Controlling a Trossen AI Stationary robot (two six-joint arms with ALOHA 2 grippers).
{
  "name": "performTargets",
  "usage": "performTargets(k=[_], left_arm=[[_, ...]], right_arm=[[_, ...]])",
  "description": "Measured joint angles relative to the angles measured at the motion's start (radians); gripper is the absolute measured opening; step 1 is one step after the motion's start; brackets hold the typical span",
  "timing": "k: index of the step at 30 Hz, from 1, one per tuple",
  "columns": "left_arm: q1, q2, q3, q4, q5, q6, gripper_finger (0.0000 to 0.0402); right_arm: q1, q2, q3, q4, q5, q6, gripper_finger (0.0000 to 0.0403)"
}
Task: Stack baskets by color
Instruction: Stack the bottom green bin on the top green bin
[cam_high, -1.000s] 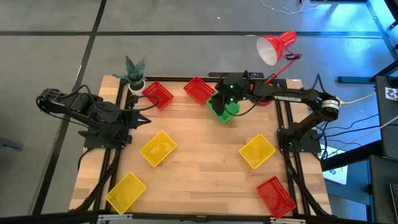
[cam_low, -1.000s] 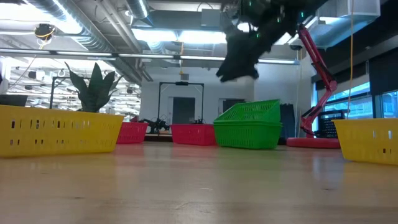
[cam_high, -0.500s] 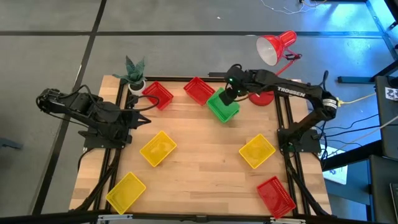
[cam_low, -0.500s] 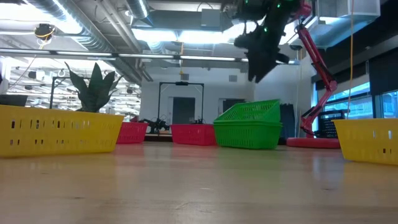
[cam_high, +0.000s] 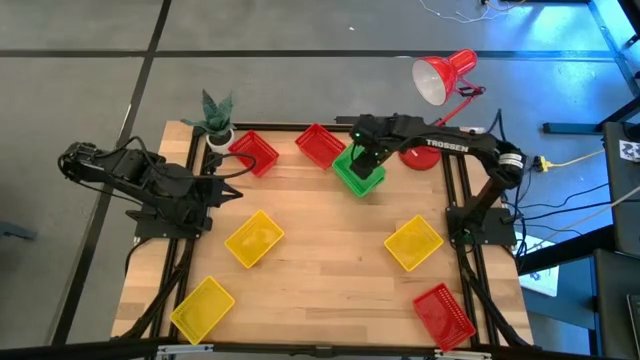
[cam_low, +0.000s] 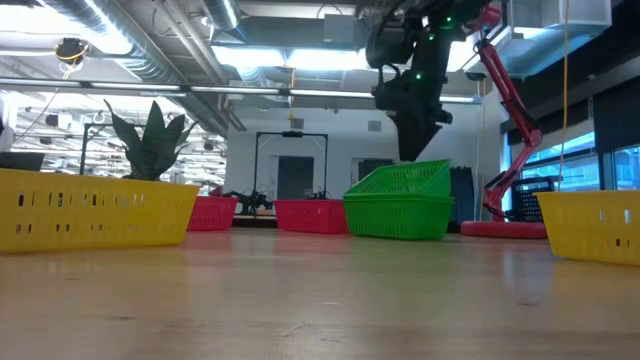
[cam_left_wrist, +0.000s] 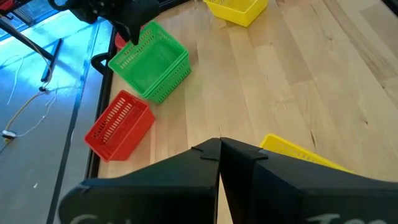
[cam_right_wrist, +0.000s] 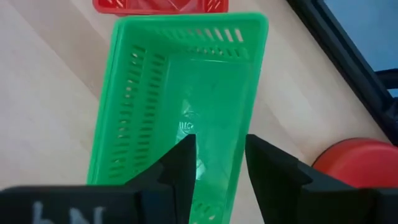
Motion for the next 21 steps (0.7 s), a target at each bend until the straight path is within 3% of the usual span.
performTargets(k=[13, 16, 19, 21], left_arm=[[0.000, 0.000, 0.000, 0.000, 0.000, -0.002, 0.0000], [0.000, 0.000, 0.000, 0.000, 0.000, 0.000, 0.0000], [0.000, 0.000, 0.000, 0.000, 0.000, -0.001, 0.0000], [0.000, 0.000, 0.000, 0.000, 0.000, 0.000, 0.0000]], right_arm=[[-0.004, 0.072, 0.000, 0.012, 0.033, 0.009, 0.0133], [-0.007, 0.071, -0.001, 0.014, 0.032, 0.042, 0.0093], [-0.009, 0.063, -0.001, 0.015, 0.033, 0.034, 0.0022], [-0.009, 0.061, 0.007, 0.009, 0.031, 0.027, 0.0014]])
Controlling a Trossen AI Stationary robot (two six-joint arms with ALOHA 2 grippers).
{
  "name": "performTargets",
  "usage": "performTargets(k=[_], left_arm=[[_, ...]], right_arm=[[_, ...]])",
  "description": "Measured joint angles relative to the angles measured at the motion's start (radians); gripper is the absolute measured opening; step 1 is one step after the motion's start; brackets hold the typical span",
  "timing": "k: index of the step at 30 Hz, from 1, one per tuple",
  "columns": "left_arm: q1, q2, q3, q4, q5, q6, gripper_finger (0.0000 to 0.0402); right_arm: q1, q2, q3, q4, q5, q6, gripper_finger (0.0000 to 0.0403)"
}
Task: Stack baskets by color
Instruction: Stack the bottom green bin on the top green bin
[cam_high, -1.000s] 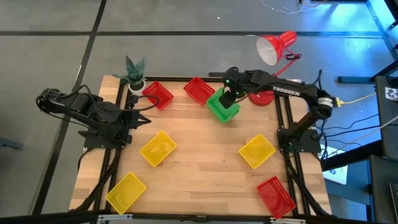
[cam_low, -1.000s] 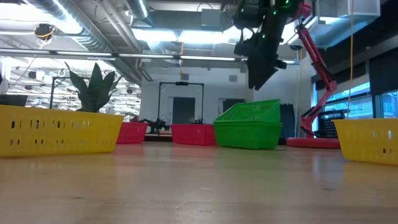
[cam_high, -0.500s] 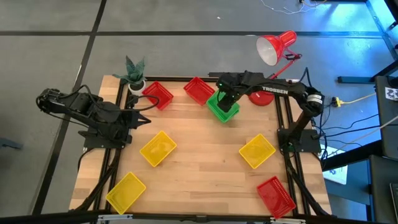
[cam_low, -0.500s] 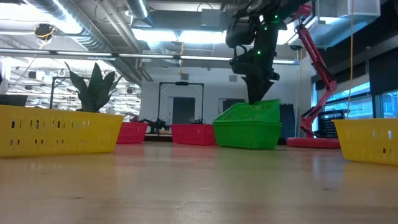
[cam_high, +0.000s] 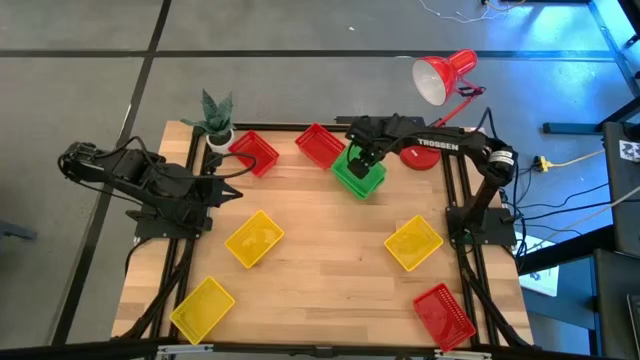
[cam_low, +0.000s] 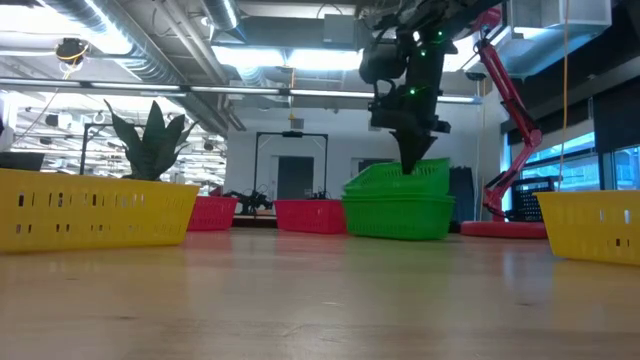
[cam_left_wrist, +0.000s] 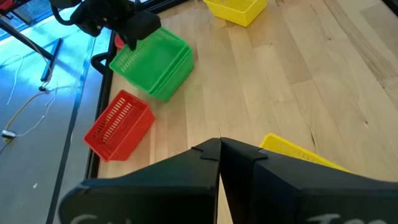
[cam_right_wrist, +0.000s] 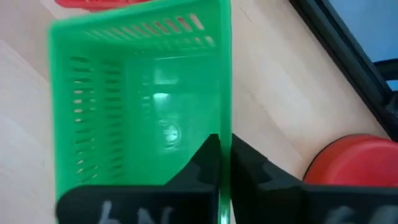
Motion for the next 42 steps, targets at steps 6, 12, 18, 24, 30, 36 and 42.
performTargets(k=[6, 12, 18, 24, 30, 36, 42], left_arm=[[0.000, 0.000, 0.000, 0.000, 0.000, 0.000, 0.0000], [0.000, 0.000, 0.000, 0.000, 0.007, 0.000, 0.0000], [0.000, 0.000, 0.000, 0.000, 0.008, 0.000, 0.0000], [0.000, 0.000, 0.000, 0.000, 0.008, 0.001, 0.0000], [0.000, 0.000, 0.000, 0.000, 0.008, 0.000, 0.0000], [0.000, 0.000, 0.000, 0.000, 0.008, 0.001, 0.0000], [0.000, 0.000, 0.000, 0.000, 0.008, 0.001, 0.0000]], right_arm=[[-0.005, 0.000, 0.094, -0.040, -0.018, 0.009, 0.0007], [-0.037, -0.001, 0.191, -0.124, -0.198, 0.062, 0.0006], [-0.100, -0.001, 0.160, -0.153, -0.370, 0.113, 0.0006], [-0.130, -0.001, 0.112, -0.106, -0.369, 0.129, 0.0006], [-0.134, 0.000, 0.091, -0.067, -0.358, 0.139, 0.0006], [-0.134, -0.001, 0.091, -0.059, -0.358, 0.136, 0.0041], [-0.134, -0.001, 0.091, -0.059, -0.351, 0.137, 0.0056]])
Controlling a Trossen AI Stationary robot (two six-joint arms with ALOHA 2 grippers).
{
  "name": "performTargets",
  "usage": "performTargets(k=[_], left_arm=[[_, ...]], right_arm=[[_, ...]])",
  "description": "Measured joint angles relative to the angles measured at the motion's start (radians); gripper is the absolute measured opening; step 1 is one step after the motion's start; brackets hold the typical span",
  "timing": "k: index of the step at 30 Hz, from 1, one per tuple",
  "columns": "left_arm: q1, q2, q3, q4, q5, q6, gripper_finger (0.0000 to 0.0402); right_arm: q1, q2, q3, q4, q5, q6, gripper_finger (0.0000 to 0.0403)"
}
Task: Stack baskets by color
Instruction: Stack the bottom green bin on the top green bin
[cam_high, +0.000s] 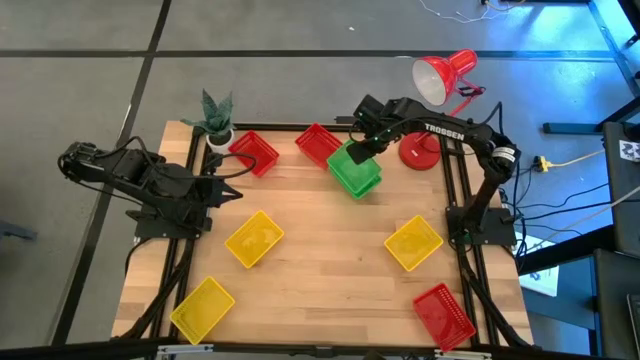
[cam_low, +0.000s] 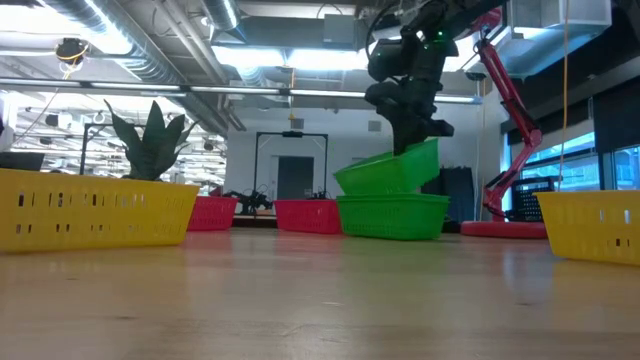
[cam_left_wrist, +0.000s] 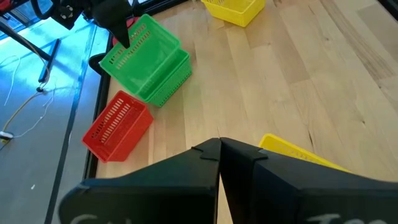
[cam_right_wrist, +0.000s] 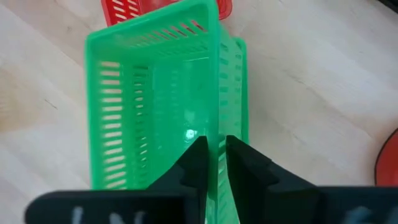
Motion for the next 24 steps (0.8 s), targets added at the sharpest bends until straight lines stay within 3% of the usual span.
performTargets(k=[5, 9, 24], left_arm=[[0.000, 0.000, 0.000, 0.000, 0.000, 0.000, 0.0000], [0.000, 0.000, 0.000, 0.000, 0.000, 0.000, 0.0000], [0.000, 0.000, 0.000, 0.000, 0.000, -0.001, 0.0000]], right_arm=[[0.000, 0.000, 0.000, 0.000, -0.006, -0.019, 0.0052], [0.000, 0.000, 0.000, -0.001, -0.008, -0.002, 0.0012], [0.000, 0.052, 0.000, -0.014, -0.018, -0.001, 0.0006]])
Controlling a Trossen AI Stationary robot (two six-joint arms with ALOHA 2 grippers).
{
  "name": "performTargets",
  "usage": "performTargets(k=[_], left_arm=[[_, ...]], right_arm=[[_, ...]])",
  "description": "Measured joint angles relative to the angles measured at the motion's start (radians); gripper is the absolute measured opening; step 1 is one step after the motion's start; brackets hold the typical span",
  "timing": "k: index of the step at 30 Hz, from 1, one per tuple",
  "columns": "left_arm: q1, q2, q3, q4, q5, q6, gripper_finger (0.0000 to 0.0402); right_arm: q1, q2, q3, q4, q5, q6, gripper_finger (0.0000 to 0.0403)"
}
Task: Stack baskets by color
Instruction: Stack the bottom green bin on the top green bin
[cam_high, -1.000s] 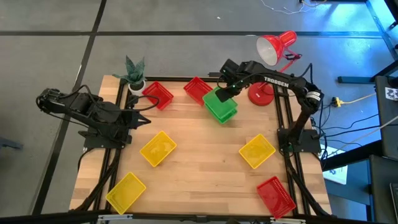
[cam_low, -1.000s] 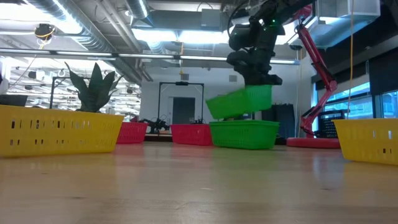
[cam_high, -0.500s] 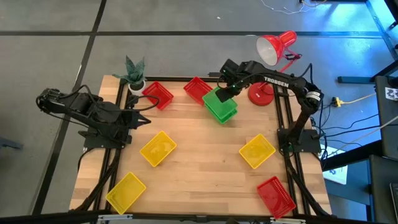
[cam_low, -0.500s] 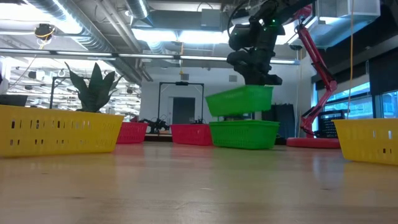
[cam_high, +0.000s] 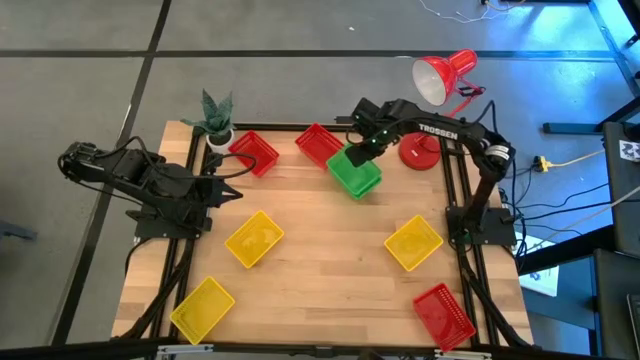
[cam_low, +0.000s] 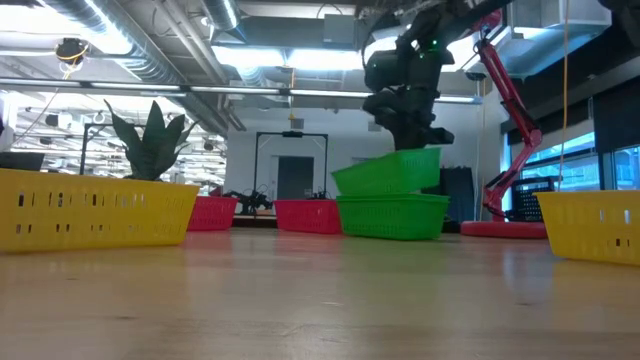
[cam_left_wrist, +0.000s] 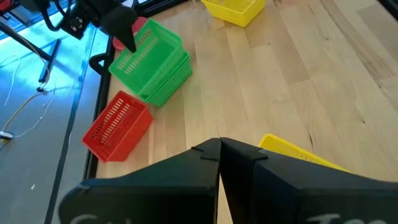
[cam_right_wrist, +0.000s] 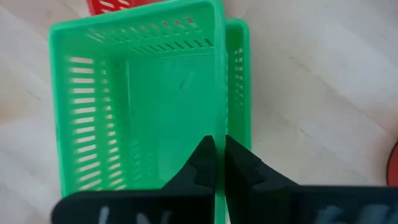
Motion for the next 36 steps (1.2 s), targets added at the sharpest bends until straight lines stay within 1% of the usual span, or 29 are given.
performTargets(k=[6, 11, 16, 21, 27, 30, 33, 36], left_arm=[[0.000, 0.000, 0.000, 0.000, 0.000, 0.000, 0.0000], [0.000, 0.000, 0.000, 0.000, 0.000, 0.000, 0.0000], [0.000, 0.000, 0.000, 0.000, 0.000, 0.000, 0.0000], [0.000, 0.000, 0.000, 0.000, 0.000, -0.001, 0.0000], [0.000, 0.000, 0.000, 0.000, 0.000, -0.003, 0.0000], [0.000, 0.000, 0.000, 0.000, 0.000, -0.004, 0.0000], [0.000, 0.000, 0.000, 0.000, 0.000, -0.008, 0.0000], [0.000, 0.000, 0.000, 0.000, 0.000, -0.008, 0.0000]], right_arm=[[0.000, 0.047, 0.000, 0.012, -0.011, -0.024, 0.0011], [0.000, 0.069, 0.000, 0.020, -0.016, -0.028, 0.0037], [0.000, 0.072, 0.004, 0.066, -0.018, -0.050, 0.0068], [0.000, 0.072, 0.039, 0.052, -0.019, -0.049, 0.0093], [0.003, 0.072, 0.129, -0.027, -0.019, -0.080, 0.0094], [0.032, 0.071, 0.168, 0.002, -0.015, -0.080, 0.0094], [0.089, 0.070, 0.164, 0.084, -0.020, -0.081, 0.0093], [0.157, 0.071, 0.161, 0.111, -0.027, -0.146, 0.0092]])
